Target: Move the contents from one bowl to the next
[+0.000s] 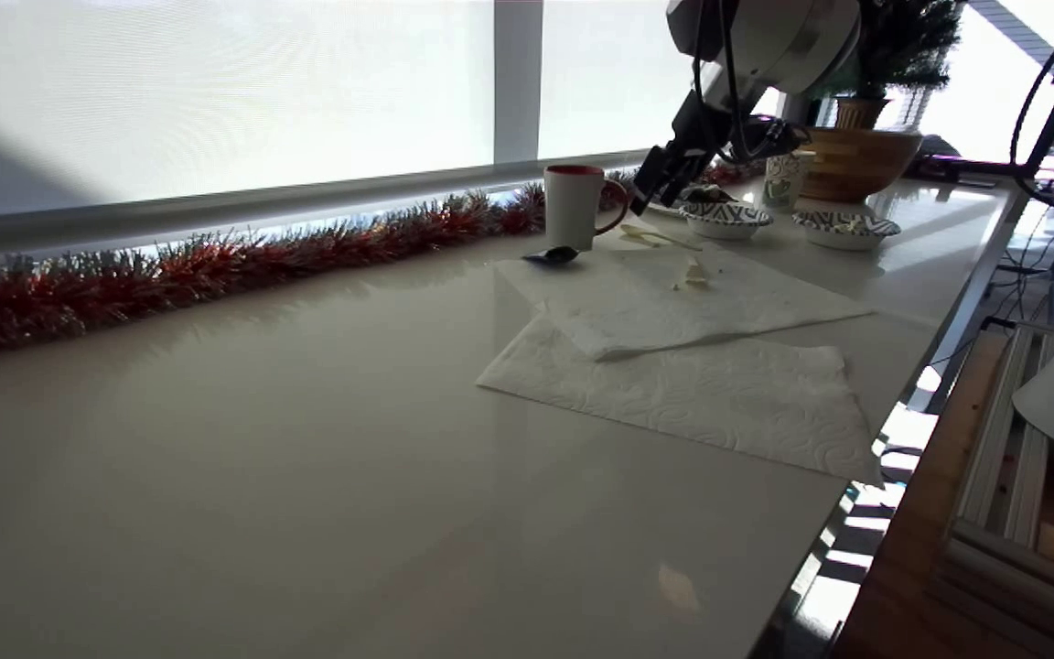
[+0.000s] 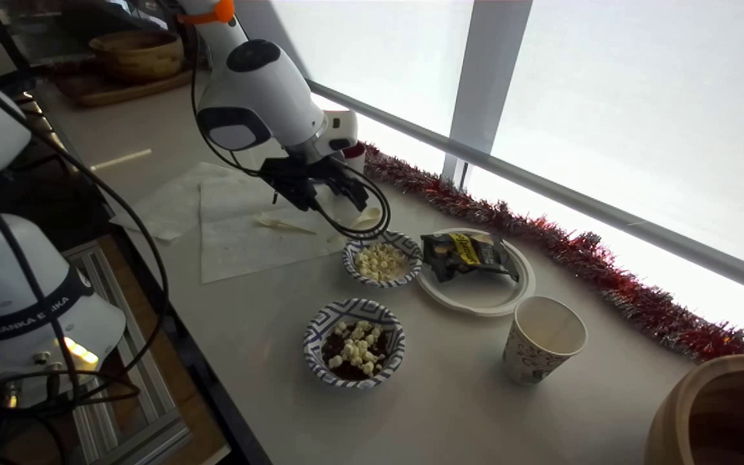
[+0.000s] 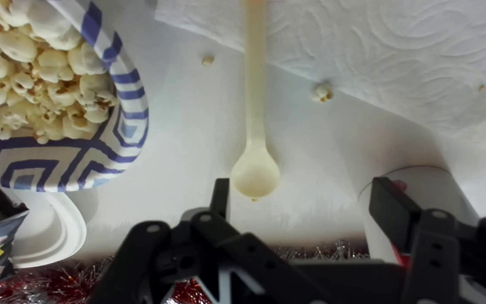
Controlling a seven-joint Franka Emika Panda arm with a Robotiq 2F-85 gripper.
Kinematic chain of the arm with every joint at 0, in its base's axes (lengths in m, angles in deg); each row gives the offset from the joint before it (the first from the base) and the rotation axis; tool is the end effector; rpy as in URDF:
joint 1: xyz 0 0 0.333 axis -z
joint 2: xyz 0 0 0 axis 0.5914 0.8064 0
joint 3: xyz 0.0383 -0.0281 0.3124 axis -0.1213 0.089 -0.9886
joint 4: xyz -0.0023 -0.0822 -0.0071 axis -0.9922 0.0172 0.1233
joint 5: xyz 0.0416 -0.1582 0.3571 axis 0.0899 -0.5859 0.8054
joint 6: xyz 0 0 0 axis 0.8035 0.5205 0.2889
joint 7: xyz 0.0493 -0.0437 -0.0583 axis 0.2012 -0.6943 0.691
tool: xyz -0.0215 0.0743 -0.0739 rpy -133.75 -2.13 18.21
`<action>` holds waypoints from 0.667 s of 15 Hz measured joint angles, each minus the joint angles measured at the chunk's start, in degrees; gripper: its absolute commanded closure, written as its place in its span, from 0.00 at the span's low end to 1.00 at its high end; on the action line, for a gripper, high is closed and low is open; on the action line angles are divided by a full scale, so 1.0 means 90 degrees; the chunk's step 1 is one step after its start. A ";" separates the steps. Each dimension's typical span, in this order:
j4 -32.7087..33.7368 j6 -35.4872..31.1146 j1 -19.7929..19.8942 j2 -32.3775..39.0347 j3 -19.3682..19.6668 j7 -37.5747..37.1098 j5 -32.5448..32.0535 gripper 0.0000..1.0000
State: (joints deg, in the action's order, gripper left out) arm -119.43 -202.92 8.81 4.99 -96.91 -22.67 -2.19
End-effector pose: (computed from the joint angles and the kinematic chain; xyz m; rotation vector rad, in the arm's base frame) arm 0.4471 -0.0842 0.2320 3.0201 0.0027 0.7677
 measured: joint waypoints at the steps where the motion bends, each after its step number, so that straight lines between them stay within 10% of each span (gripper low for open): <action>1: -0.0003 -0.0102 0.0240 0.0106 -0.0164 0.0014 -0.0030 0.05; 10: 0.0061 -0.0461 0.0452 0.0419 -0.0274 -0.0048 -0.0099 0.00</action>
State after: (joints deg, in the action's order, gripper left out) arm -118.88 -207.07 12.87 8.75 -99.38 -23.11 -3.08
